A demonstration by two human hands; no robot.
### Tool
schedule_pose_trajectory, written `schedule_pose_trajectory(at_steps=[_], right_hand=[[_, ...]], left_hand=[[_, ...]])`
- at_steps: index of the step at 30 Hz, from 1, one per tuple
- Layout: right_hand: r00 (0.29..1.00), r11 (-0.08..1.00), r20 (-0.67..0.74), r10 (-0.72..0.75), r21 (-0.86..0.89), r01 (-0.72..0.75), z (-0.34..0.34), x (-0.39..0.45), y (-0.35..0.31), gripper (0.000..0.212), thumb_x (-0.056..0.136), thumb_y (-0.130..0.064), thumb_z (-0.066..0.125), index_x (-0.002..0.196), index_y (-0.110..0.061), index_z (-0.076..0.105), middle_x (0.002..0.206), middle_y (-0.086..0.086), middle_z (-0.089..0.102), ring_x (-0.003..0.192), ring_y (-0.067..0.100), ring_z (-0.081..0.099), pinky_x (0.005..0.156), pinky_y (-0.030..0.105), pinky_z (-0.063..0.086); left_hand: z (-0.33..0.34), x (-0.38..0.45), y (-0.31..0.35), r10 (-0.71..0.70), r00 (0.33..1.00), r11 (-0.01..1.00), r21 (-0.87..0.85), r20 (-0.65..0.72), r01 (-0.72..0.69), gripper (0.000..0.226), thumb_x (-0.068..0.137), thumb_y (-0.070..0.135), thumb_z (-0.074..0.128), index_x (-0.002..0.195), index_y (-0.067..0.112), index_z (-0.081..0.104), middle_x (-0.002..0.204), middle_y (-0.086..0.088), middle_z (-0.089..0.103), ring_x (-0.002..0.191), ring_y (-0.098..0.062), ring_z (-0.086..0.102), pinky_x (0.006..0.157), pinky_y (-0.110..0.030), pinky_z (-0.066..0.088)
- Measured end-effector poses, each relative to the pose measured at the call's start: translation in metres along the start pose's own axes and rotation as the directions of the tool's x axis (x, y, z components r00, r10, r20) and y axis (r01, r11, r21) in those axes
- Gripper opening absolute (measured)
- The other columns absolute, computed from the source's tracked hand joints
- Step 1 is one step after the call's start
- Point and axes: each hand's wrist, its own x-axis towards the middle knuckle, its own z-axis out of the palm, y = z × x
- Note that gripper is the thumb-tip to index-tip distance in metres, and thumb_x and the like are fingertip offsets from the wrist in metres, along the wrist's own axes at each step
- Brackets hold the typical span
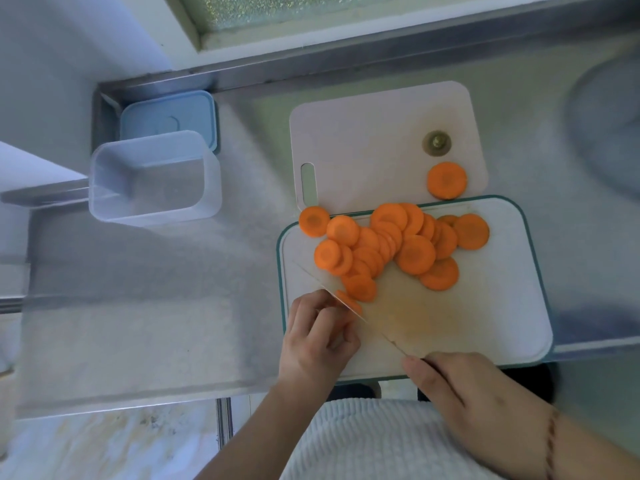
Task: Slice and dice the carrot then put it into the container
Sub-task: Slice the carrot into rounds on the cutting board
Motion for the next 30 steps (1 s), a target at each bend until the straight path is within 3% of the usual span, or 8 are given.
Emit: schedule_pose_trajectory(at_steps=[4,9,13,15,18,21,24,30], right_hand=[[0.999,1.000,0.031,0.018,-0.014,-0.018,0.002,0.007,-0.004,0.090,0.064,-0.095,0.004,0.062,-0.017,0.049,0.059,0.003,0.057,0.061,0.013,0.055,0.065,0.030,0.046],[0.995,0.998,0.086,0.042,0.034,-0.045,0.009,0.036,-0.014,0.065,0.079,-0.076,0.018,0.057,-0.018,0.039,0.047,-0.005,0.039,0.047,0.009,0.038,0.055,0.027,0.038],[0.998,1.000,0.054,-0.023,-0.001,0.023,0.026,0.066,-0.012,0.085,0.081,-0.083,0.011,0.065,-0.011,0.054,0.054,0.005,0.056,0.053,0.021,0.055,0.060,0.044,0.049],[0.995,0.998,0.074,-0.063,0.018,0.061,0.027,0.076,-0.018,0.085,0.083,-0.080,0.013,0.072,-0.009,0.059,0.060,0.011,0.060,0.056,0.025,0.058,0.060,0.046,0.049],[0.997,0.995,0.045,-0.067,0.070,0.064,0.021,0.076,-0.031,0.071,0.091,-0.070,0.023,0.065,-0.012,0.053,0.052,0.002,0.053,0.048,0.012,0.050,0.051,0.032,0.043],[0.995,0.991,-0.008,-0.104,0.083,0.104,0.010,0.056,-0.037,0.049,0.096,-0.049,0.033,0.055,-0.022,0.039,0.042,-0.009,0.042,0.044,0.006,0.041,0.048,0.018,0.030],[0.994,0.993,-0.021,-0.107,0.041,0.108,0.001,0.031,-0.032,0.054,0.088,-0.060,0.029,0.055,-0.018,0.036,0.044,-0.005,0.037,0.046,0.009,0.038,0.051,0.023,0.032],[0.996,0.996,-0.034,-0.085,-0.030,0.084,0.003,0.012,-0.010,0.078,0.077,-0.087,0.013,0.059,-0.018,0.045,0.059,0.000,0.057,0.055,0.013,0.052,0.056,0.024,0.039]], left_hand=[[0.002,0.000,-0.002,-0.001,1.000,1.000,-0.005,-0.004,0.001,0.044,0.063,-0.007,0.078,0.095,0.017,0.057,0.110,0.002,0.054,0.079,-0.027,0.064,0.063,-0.029,0.054],[0.004,0.002,-0.002,0.008,1.000,1.000,-0.002,-0.022,-0.008,0.051,0.060,-0.010,0.085,0.095,0.017,0.059,0.110,0.002,0.055,0.080,-0.026,0.067,0.064,-0.032,0.056],[0.003,0.001,-0.001,0.032,0.999,0.999,0.003,-0.039,-0.032,0.038,0.071,0.002,0.085,0.094,0.016,0.058,0.110,0.000,0.055,0.086,-0.023,0.065,0.068,-0.033,0.057],[0.003,0.002,-0.002,0.036,0.998,0.999,0.003,-0.051,-0.036,0.035,0.073,0.004,0.083,0.092,0.015,0.056,0.109,-0.001,0.055,0.082,-0.025,0.066,0.067,-0.033,0.057],[0.003,0.000,-0.002,0.044,0.998,0.999,0.009,-0.050,-0.043,0.043,0.067,-0.001,0.085,0.094,0.015,0.056,0.107,-0.001,0.053,0.081,-0.024,0.064,0.070,-0.028,0.056],[0.005,-0.004,-0.004,-0.040,0.998,0.999,0.005,-0.054,0.041,0.046,0.062,0.003,0.087,0.094,0.015,0.056,0.104,-0.001,0.054,0.083,-0.016,0.062,0.072,-0.012,0.050],[0.006,-0.008,-0.008,-0.080,0.994,0.996,0.031,-0.070,0.083,0.045,0.062,0.006,0.087,0.094,0.016,0.056,0.092,-0.008,0.059,0.079,-0.013,0.058,0.065,-0.014,0.049],[0.007,-0.007,-0.008,-0.068,0.995,0.997,0.028,-0.070,0.070,0.027,0.072,0.007,0.073,0.090,0.016,0.055,0.093,0.003,0.047,0.070,-0.019,0.055,0.062,-0.017,0.046]])
